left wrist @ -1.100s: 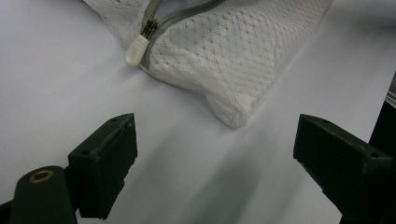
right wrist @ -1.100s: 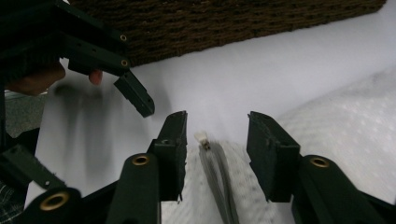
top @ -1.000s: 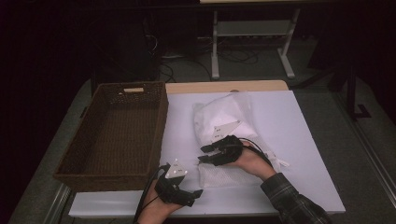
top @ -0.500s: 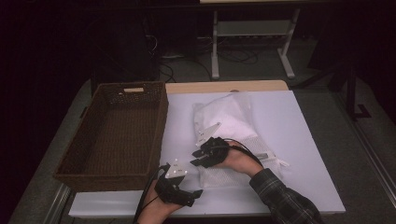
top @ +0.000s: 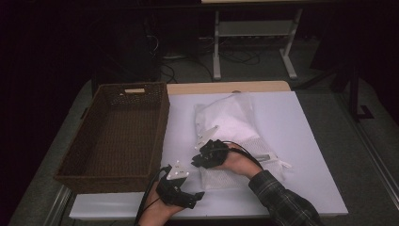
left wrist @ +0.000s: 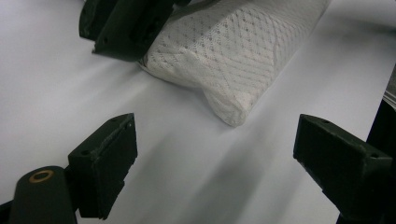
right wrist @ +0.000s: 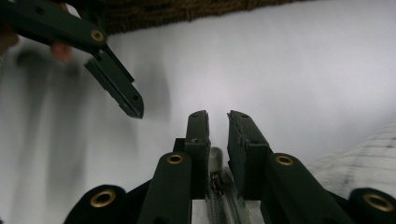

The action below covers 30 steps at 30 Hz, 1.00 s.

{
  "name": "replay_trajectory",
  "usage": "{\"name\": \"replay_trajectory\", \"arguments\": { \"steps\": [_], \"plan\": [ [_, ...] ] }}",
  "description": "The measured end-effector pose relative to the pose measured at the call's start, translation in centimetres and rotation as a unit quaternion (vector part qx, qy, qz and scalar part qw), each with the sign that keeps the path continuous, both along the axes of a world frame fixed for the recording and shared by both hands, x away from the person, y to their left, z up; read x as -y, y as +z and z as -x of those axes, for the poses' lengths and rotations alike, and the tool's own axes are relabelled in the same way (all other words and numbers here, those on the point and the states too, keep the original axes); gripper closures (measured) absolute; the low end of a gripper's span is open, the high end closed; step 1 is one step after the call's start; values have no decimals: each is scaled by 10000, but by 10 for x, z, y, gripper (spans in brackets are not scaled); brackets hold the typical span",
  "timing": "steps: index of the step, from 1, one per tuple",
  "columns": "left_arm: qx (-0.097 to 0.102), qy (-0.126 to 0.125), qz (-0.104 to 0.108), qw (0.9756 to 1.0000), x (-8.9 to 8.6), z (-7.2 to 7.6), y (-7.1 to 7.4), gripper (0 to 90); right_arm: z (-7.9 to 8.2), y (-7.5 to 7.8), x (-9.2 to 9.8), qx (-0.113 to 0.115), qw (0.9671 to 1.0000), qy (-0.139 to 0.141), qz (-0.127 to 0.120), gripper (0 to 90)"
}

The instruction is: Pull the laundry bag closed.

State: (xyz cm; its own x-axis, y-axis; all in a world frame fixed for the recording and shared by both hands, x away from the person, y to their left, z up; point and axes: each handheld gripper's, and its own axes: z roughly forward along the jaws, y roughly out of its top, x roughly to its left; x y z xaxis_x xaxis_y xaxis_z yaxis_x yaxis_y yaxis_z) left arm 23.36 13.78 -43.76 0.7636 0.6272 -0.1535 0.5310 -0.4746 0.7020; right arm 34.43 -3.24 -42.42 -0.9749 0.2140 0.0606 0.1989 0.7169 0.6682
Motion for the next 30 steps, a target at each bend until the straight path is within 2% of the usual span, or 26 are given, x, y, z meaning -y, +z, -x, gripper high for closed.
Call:
{"name": "replay_trajectory", "arguments": {
  "steps": [3, 7, 12, 15, 20, 23, 25, 27, 30],
  "plan": [
    [-7, 0, -2, 10000, 0, 0, 0, 130, 1, 6, 5, 20, 9999, -27, -161, 778],
    [0, 0, -4, 10000, 1, 0, 0, 130, 3, 13, 13, 70, 9996, -75, -249, 783],
    [-8, -5, -9, 10000, 1, -1, 0, 130, 4, 13, 25, -9, 9994, -168, -309, 781],
    [-14, -16, -20, 10000, 2, -1, 0, 130, 2, 12, 21, -106, 9992, -118, -360, 738],
    [-10, -19, 5, 10000, 2, -1, 0, 130, 1, 3, 1, -40, 10000, 54, 3, 718],
    [-15, -20, 11, 10000, 2, -1, 0, 130, 0, -3, -4, -25, 9997, 93, 207, 720],
    [-27, -31, 1, 10000, 2, -1, 0, 130, 0, -6, -5, 10, 9995, 105, 301, 755],
    [-23, -38, 9, 10000, 2, -1, 0, 130, 0, -6, -5, 50, 9995, 72, 318, 797],
    [-29, -30, 22, 10000, 3, -1, 0, 130, -1, -4, -3, 17, 9997, 53, 219, 800]
  ]
}}
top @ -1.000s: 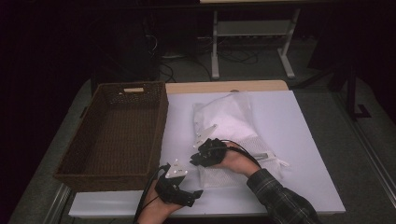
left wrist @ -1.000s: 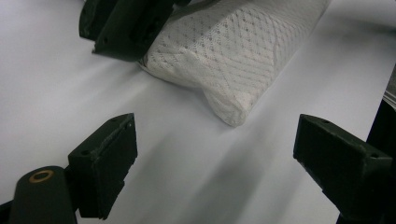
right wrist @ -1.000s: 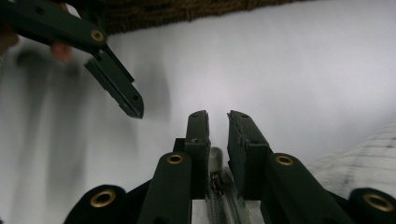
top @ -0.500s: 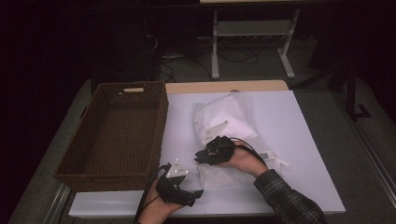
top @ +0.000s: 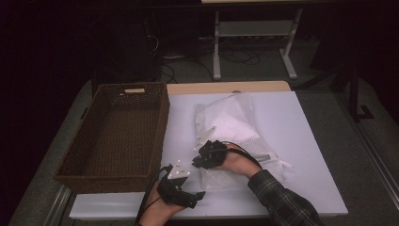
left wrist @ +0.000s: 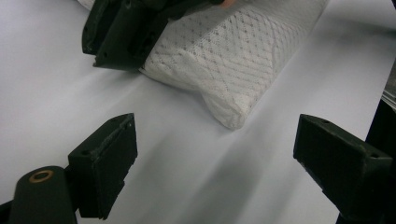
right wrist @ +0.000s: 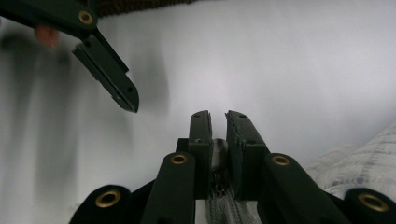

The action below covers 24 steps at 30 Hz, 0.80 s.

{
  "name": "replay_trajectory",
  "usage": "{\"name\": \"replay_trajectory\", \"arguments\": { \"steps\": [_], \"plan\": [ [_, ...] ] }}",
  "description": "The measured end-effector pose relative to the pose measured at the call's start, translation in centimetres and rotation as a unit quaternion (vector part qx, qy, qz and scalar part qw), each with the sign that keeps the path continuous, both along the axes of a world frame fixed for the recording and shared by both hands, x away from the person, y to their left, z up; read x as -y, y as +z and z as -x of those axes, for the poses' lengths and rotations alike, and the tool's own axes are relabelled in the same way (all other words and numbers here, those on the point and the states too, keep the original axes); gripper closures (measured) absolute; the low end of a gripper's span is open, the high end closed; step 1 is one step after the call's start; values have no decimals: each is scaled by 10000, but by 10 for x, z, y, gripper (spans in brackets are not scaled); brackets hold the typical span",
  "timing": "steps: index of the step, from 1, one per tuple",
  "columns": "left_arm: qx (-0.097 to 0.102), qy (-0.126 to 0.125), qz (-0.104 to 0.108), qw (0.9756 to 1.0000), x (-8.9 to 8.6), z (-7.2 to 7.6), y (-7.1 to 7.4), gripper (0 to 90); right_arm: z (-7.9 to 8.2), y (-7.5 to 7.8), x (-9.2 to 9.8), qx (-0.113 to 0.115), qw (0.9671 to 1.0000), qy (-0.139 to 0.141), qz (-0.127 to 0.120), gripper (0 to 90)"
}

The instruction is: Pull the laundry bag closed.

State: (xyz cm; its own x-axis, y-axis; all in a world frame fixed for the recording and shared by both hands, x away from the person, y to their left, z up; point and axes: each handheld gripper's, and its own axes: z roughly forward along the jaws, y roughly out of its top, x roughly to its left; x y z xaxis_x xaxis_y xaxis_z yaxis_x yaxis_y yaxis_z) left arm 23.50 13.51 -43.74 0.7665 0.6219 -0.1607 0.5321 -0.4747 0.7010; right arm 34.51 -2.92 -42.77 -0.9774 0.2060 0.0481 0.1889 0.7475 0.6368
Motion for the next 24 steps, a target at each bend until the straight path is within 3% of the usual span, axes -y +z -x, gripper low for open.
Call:
{"name": "replay_trajectory", "arguments": {
  "steps": [5, 11, 24],
  "plan": [
    [-6, -8, -17, 10000, 0, 0, 0, 130, 1, 10, 6, -34, 9995, -25, -320, 799],
    [-6, 1, -13, 10000, 0, 0, -1, 130, 4, 21, 22, -12, 9986, -113, -516, 800],
    [-29, -5, -34, 10000, 1, -1, -1, 131, 12, 16, 50, -52, 9971, -289, -701, 808]
  ]
}}
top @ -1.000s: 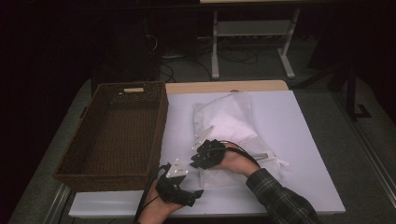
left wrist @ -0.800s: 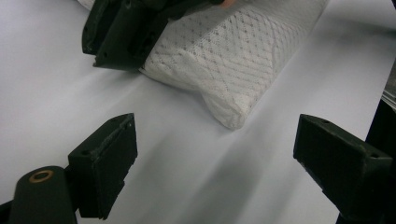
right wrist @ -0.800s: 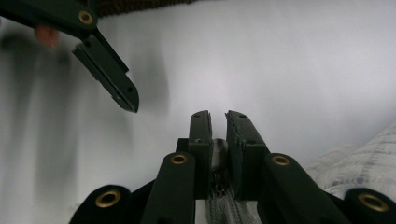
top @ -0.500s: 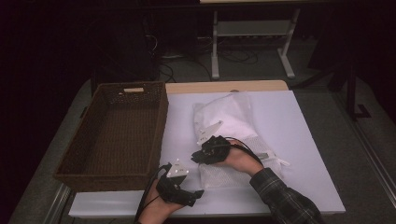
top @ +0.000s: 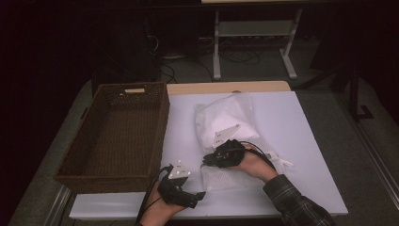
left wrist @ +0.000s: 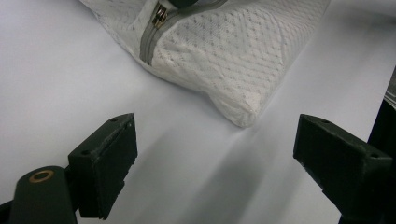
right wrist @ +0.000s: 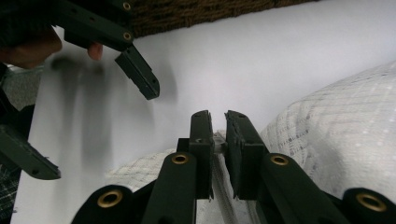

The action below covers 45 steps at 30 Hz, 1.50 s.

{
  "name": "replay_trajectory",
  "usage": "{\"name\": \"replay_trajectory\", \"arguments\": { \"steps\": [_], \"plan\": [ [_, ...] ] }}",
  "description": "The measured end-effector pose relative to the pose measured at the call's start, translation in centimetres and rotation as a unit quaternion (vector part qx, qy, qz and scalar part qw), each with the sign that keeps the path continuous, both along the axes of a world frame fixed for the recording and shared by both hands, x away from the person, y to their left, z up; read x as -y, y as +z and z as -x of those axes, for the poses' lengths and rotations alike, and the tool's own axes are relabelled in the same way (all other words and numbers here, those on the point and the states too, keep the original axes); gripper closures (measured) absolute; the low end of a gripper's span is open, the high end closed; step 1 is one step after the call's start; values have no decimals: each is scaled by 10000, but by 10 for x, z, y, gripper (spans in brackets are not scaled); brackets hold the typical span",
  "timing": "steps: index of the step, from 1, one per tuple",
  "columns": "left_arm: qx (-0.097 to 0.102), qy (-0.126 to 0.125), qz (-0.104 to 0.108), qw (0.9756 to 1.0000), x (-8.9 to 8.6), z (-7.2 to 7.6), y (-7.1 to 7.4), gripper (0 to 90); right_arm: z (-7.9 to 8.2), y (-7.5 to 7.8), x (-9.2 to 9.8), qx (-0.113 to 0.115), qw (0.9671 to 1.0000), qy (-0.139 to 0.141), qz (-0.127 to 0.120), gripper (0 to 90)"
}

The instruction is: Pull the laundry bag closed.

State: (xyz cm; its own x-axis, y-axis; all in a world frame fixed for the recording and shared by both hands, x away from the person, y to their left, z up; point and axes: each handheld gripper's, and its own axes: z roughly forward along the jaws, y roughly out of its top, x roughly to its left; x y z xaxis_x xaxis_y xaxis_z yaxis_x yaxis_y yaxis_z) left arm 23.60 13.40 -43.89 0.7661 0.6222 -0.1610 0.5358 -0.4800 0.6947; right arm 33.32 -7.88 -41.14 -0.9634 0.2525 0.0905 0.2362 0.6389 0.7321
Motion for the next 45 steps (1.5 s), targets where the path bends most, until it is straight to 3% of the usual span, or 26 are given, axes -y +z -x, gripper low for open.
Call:
{"name": "replay_trajectory", "arguments": {
  "steps": [4, 7, 16, 24, 29, 36, 45],
  "plan": [
    [16, 24, 115, 9999, 2, -1, 1, 136, 2, 7, 6, 46, 9999, -10, -160, 810],
    [-25, 71, 341, 9994, 5, -6, 4, 152, 3, 11, 11, 112, 9997, -27, -231, 809],
    [250, 245, 710, 9969, 14, -29, 19, 254, 12, 15, 32, 158, 9990, -114, -414, 811],
    [26, 229, 956, 9952, 17, -50, 16, 372, 12, 17, 44, 159, 9985, -189, -492, 812],
    [-145, 155, 981, 9950, 18, -60, 10, 438, 14, 15, 45, 147, 9986, -186, -482, 812],
    [-275, -197, 952, 9949, 22, -64, 6, 630, 15, 12, 46, 142, 9987, -180, -463, 812],
    [4, -373, 670, 9971, 24, -63, 10, 849, 15, 8, 48, 102, 9988, -205, -427, 812]
  ]
}}
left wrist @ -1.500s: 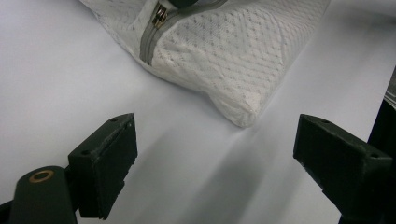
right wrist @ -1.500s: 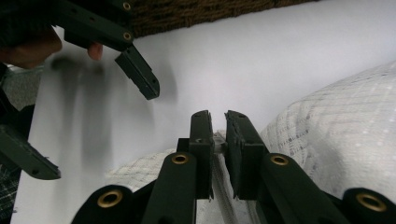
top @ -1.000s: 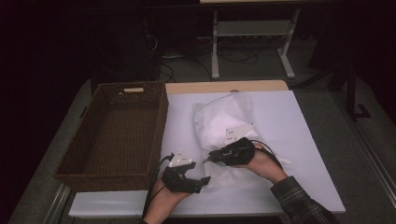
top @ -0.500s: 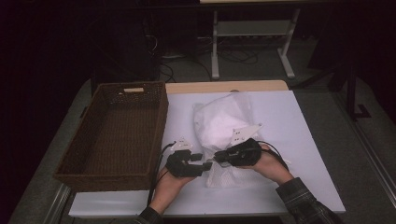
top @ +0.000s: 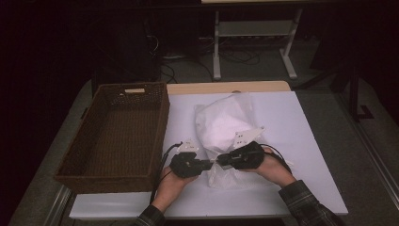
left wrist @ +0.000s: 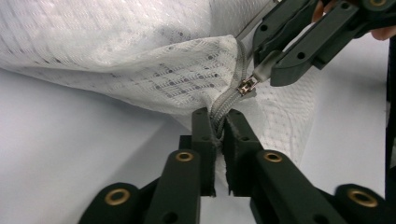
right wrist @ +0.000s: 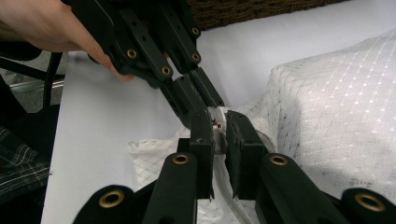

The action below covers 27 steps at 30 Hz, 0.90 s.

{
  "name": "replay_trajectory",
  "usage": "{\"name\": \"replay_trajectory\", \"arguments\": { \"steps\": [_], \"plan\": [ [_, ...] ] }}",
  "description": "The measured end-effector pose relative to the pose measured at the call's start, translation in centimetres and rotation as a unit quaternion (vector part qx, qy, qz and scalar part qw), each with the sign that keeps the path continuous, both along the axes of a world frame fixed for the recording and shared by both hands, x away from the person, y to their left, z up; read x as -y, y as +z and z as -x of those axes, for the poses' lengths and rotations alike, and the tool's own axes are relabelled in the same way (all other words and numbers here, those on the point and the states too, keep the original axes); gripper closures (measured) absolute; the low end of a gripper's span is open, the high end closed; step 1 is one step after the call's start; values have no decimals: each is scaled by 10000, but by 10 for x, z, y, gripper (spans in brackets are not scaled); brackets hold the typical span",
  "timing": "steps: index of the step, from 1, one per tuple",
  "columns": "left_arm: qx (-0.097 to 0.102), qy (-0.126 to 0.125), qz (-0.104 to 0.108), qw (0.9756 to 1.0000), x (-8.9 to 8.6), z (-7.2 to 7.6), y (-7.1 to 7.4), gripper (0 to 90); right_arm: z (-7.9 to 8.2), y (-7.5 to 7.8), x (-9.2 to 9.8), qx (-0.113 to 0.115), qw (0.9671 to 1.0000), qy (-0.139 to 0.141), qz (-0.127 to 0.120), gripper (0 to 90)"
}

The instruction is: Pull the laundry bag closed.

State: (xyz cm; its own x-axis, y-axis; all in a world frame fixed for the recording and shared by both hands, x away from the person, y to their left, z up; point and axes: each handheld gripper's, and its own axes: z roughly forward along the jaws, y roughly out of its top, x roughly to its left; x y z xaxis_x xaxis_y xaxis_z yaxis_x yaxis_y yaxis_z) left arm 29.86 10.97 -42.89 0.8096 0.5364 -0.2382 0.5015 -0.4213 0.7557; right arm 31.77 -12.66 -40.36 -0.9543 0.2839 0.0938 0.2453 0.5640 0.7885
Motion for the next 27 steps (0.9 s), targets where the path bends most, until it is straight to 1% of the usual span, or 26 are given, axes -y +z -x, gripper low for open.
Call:
{"name": "replay_trajectory", "arguments": {
  "steps": [2, 6, 7, 8, 11, 13, 14, 16, 18, 19, 23, 27],
  "plan": [
    [63, -19, -78, 9999, 0, 1, 1, 858, 0, -2, -1, -19, 10000, -7, 12, 811],
    [180, -1, -132, 9998, -1, 4, 3, 861, 1, -5, -2, -81, 10000, -9, 4, 802],
    [242, 1, -175, 9996, -1, 6, 3, 861, 1, -5, -2, -90, 10000, -1, 6, 792],
    [269, 1, -205, 9994, -1, 6, 3, 862, 2, -6, -1, -117, 9999, -19, -2, 761],
    [276, 33, -175, 9995, -3, 8, 3, 862, 5, -7, 2, -171, 9998, -70, -1, 716],
    [322, 26, -209, 9993, -4, 9, 3, 862, 6, -9, 6, -232, 9997, -105, -13, 704],
    [356, 19, -230, 9991, -5, 9, 3, 862, 8, -10, 9, -249, 9996, -129, -20, 704],
    [356, 14, -247, 9991, -5, 11, 2, 862, 9, -11, 13, -314, 9994, -146, -61, 704],
    [375, -16, -275, 9989, -4, 12, 2, 862, 8, -11, 14, -375, 9991, -154, -147, 704],
    [375, -16, -275, 9989, -4, 12, 2, 862, 8, -11, 14, -375, 9991, -154, -147, 704],
    [404, -74, -321, 9986, -5, 14, 1, 861, 2, -19, 6, -571, 9982, -112, -131, 705],
    [443, -94, -378, 9983, -5, 15, 1, 861, 0, -23, 0, -677, 9976, -19, -162, 729]
  ]
}}
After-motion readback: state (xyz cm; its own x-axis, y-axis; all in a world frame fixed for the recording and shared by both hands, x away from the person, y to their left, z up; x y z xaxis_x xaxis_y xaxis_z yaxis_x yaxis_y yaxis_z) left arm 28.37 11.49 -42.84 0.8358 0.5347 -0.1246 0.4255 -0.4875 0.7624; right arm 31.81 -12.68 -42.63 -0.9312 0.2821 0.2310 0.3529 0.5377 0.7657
